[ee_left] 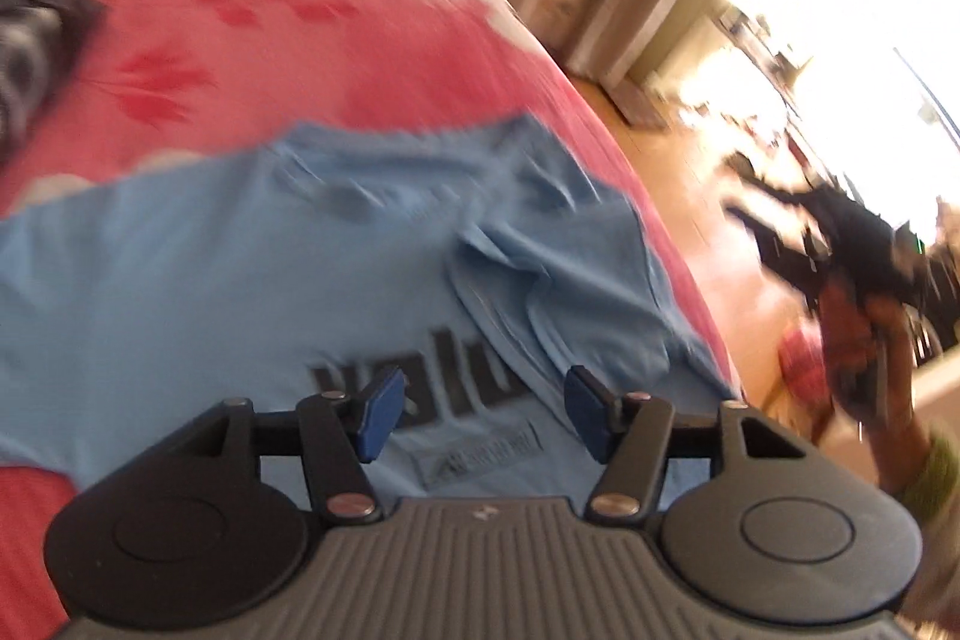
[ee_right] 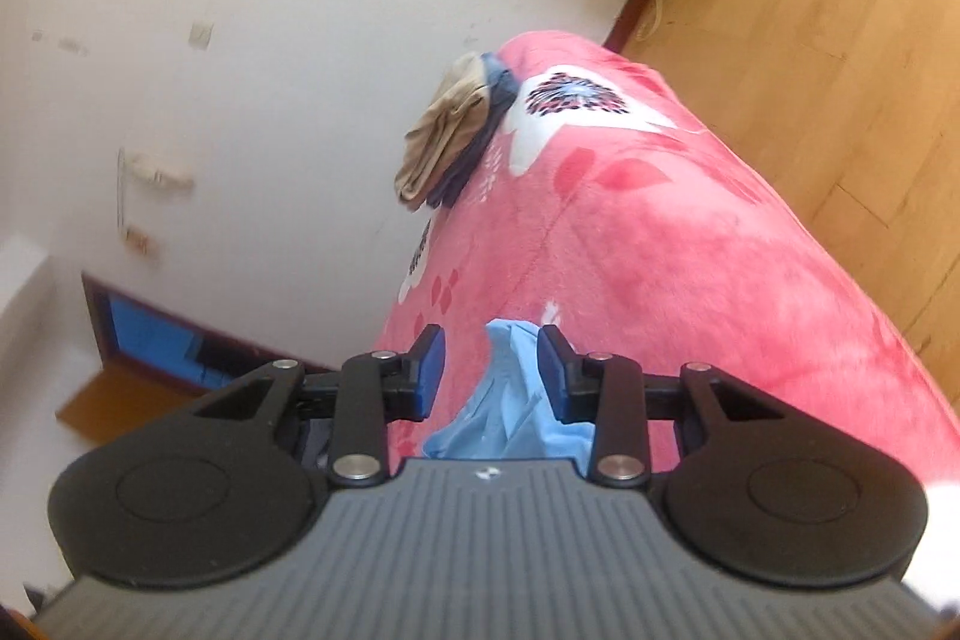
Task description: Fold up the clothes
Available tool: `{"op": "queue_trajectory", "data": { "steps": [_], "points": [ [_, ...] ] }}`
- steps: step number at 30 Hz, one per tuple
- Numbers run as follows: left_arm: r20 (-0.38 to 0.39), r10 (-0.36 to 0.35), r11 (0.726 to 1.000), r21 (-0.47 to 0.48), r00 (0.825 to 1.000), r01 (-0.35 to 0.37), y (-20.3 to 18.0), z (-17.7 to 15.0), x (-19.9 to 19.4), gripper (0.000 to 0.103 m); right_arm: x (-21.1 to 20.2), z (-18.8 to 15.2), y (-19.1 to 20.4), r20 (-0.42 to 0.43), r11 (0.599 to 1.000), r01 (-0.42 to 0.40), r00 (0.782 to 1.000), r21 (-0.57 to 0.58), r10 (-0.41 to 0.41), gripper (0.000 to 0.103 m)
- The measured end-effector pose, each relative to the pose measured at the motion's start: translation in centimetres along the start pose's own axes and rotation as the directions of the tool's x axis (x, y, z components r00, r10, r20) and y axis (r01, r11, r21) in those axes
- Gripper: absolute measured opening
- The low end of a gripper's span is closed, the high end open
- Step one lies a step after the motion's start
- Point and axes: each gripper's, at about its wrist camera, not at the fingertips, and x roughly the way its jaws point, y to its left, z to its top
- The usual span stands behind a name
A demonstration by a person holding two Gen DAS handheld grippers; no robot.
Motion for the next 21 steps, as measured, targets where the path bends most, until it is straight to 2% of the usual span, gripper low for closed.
{"op": "queue_trajectory", "data": {
  "steps": [4, 6, 8, 11, 13, 15, 17, 19, 20, 21],
  "points": [
    [0.086, 0.073, 0.997, 0.005, 0.994, -0.074, 2.1, 2.9, -1.9, 0.061, -1.4, -1.8, 0.5, 0.026, 0.999, 0.014, 1.0, 0.037, -0.015, 0.034],
    [0.166, 0.1, 0.995, 0.005, 0.981, -0.102, 3.5, 5.1, -3.1, 0.061, -2.6, -0.7, 3.1, 0.093, 0.999, 0.032, 0.995, -0.016, -0.03, 0.034],
    [0.277, 0.134, 0.99, 0.0, 0.951, -0.139, 4.7, 7.5, -4.8, 0.06, -3.8, 0.4, 5.8, 0.161, 0.996, 0.055, 0.986, -0.07, -0.043, 0.034],
    [0.431, 0.191, 0.981, -0.05, 0.882, -0.188, 6.2, 11.3, -8.8, 0.06, -5.6, 2.2, 9.7, 0.264, 0.985, 0.095, 0.963, -0.147, -0.053, 0.034],
    [0.506, 0.217, 0.976, -0.08, 0.835, -0.204, 6.4, 14.0, -12.3, 0.061, -6.9, 3.3, 12.4, 0.331, 0.973, 0.125, 0.942, -0.195, -0.055, 0.034],
    [0.552, 0.252, 0.967, -0.109, 0.795, -0.231, 6.0, 16.6, -15.7, 0.061, -8.1, 4.4, 15.1, 0.396, 0.958, 0.159, 0.917, -0.24, -0.052, 0.034],
    [0.566, 0.28, 0.959, -0.129, 0.775, -0.253, 5.4, 19.0, -18.5, 0.061, -9.3, 5.6, 17.7, 0.46, 0.939, 0.195, 0.887, -0.282, -0.046, 0.034],
    [0.562, 0.312, 0.949, -0.148, 0.766, -0.278, 4.4, 20.9, -20.8, 0.062, -11.7, 7.3, 21.5, 0.488, 0.912, 0.223, 0.872, -0.343, -0.03, 0.034],
    [0.556, 0.325, 0.945, -0.152, 0.765, -0.291, 3.8, 21.6, -21.6, 0.063, -12.8, 8.2, 23.3, 0.501, 0.897, 0.238, 0.865, -0.372, -0.021, 0.034],
    [0.542, 0.331, 0.942, -0.147, 0.772, -0.3, 3.2, 21.8, -21.8, 0.065, -14.0, 9.0, 25.2, 0.514, 0.881, 0.253, 0.858, -0.401, -0.012, 0.034]
  ]
}}
